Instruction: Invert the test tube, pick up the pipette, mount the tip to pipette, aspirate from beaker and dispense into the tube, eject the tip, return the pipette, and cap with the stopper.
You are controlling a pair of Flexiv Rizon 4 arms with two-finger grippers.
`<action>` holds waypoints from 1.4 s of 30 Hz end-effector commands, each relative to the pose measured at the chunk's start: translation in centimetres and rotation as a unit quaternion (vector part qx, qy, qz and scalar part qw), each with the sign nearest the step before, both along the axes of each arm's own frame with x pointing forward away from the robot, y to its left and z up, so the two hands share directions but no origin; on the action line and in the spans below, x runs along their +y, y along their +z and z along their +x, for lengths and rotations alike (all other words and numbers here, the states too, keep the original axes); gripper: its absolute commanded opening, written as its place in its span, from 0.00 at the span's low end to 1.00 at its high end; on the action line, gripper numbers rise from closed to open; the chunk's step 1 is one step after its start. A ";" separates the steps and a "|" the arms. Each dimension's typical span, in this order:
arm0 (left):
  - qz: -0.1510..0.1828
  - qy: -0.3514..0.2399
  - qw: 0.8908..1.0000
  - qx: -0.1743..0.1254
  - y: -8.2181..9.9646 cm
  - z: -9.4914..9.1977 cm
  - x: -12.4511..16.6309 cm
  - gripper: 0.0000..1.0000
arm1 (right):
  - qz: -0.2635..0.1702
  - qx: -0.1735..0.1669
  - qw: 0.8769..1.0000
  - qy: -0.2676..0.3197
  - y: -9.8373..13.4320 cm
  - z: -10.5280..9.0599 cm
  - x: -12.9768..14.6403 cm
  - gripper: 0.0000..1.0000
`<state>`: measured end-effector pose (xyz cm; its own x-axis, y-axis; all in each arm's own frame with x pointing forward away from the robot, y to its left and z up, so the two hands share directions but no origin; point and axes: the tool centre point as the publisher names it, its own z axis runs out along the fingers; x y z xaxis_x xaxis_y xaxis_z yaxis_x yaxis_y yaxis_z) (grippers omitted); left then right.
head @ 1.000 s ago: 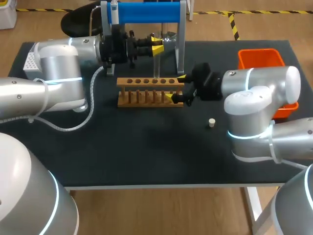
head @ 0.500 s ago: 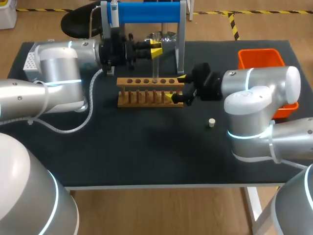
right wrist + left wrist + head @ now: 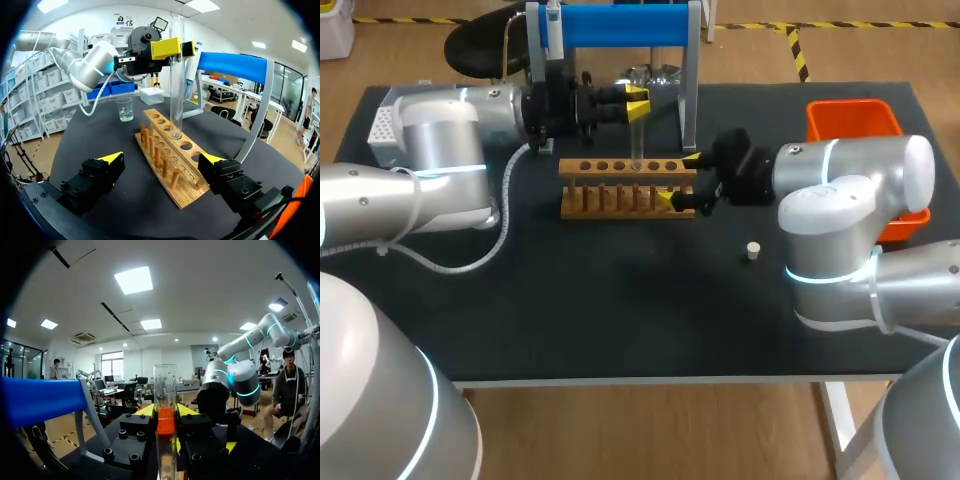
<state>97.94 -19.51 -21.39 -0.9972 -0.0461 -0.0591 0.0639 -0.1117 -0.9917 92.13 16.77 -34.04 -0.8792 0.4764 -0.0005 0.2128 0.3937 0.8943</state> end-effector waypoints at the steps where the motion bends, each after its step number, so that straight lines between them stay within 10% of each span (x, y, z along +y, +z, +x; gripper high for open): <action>1: -0.004 -0.005 1.000 -0.001 -0.5 0.5 -0.1 0.00 | 0.000 0.000 1.000 0.000 0.0 0.0 -0.1 1.00; 42: 0.044 -0.007 0.999 0.007 -2.7 0.3 0.3 0.00 | 0.000 0.000 1.000 0.000 0.0 0.0 -0.1 1.00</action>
<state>98.17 -19.18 -24.33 -0.9982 -0.0313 -0.0512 0.0524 -0.0371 -0.9979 92.12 16.77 -34.04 -0.8792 0.4764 -0.0006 0.2127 0.3937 0.8943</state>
